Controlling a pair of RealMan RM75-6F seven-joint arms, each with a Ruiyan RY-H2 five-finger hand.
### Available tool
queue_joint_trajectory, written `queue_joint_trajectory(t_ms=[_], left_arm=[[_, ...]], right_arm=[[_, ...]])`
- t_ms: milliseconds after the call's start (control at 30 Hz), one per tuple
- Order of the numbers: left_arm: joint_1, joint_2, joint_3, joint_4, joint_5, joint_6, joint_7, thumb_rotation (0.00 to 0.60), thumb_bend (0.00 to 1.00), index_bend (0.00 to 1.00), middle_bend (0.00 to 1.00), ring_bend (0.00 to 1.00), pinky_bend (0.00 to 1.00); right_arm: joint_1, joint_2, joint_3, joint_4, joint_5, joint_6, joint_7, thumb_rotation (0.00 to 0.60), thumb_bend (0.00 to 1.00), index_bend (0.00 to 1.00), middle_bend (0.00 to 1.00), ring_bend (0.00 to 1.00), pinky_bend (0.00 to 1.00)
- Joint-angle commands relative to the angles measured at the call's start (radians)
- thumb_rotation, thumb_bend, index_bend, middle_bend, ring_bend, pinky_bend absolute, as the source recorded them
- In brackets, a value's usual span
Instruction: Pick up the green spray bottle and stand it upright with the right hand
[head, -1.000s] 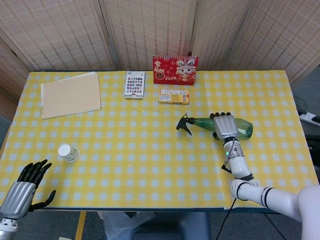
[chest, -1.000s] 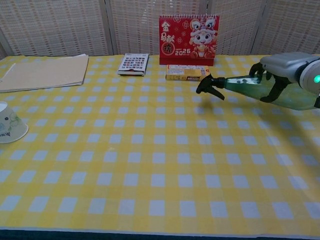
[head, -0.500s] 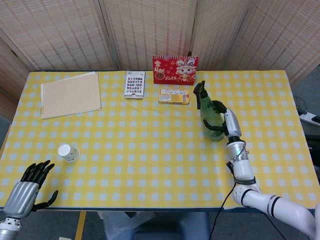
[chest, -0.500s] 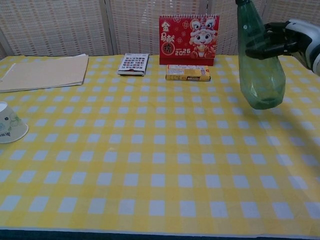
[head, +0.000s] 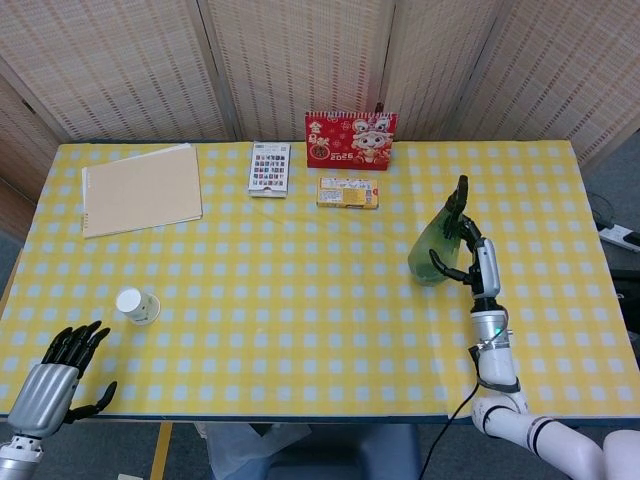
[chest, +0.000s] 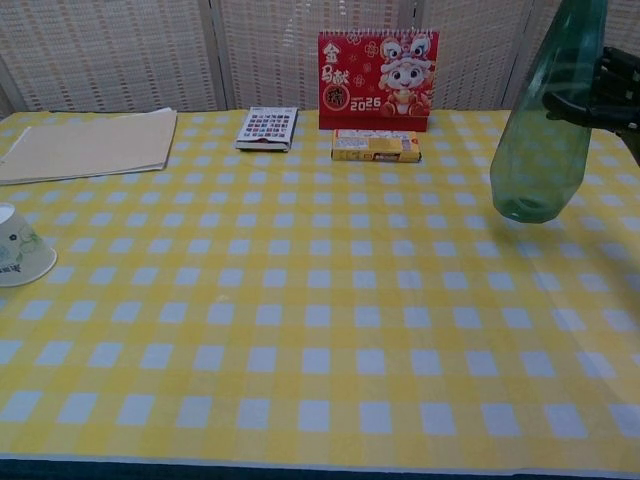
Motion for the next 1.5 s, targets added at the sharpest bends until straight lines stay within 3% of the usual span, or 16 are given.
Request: queue_joint_trajectory(t_ms=[33,600,700,767,967,1267,1500], left_arm=[[0.0,0.0,0.0,0.0,0.0,-0.001,0.0,0.334,0.45,0.0,0.06,0.07,0.03],[0.0,0.002,-0.001,-0.001,0.002,0.004,-0.003,0.334,0.45,0.0,0.07,0.07,0.03],[0.001,0.001,-0.002,0.001,0.007,0.012,-0.006,0.336,0.45,0.0,0.07,0.07,0.03],[0.001,-0.001,-0.003,0.004,0.009,0.014,-0.009,0.338,0.45,0.0,0.07,0.07,0.03],[0.0,-0.004,-0.003,0.008,0.012,0.015,-0.009,0.344,0.45,0.0,0.06,0.07,0.03],[0.002,-0.007,-0.003,0.015,0.019,0.024,-0.013,0.361,0.47,0.0,0.04,0.07,0.03],[-0.001,-0.005,-0.002,0.012,0.019,0.018,-0.009,0.36,0.47,0.0,0.04,0.07,0.03]], right_arm=[[-0.012,-0.046,-0.022,0.084,-0.02,0.002,0.07,0.6,0.37,0.55,0.48,0.46,0.45],[-0.016,-0.125,-0.079,0.287,-0.082,0.025,0.156,0.6,0.37,0.54,0.45,0.43,0.42],[-0.017,-0.13,-0.086,0.306,-0.09,0.031,0.163,0.6,0.37,0.41,0.39,0.38,0.37],[-0.019,-0.133,-0.087,0.313,-0.088,0.029,0.167,0.6,0.37,0.26,0.32,0.33,0.33],[-0.024,-0.137,-0.085,0.321,-0.091,0.053,0.163,0.6,0.37,0.02,0.2,0.25,0.22],[-0.033,-0.129,-0.097,0.314,-0.098,0.057,0.149,0.6,0.37,0.0,0.11,0.17,0.05],[-0.051,-0.113,-0.099,0.29,-0.091,0.062,0.136,0.6,0.37,0.0,0.09,0.15,0.0]])
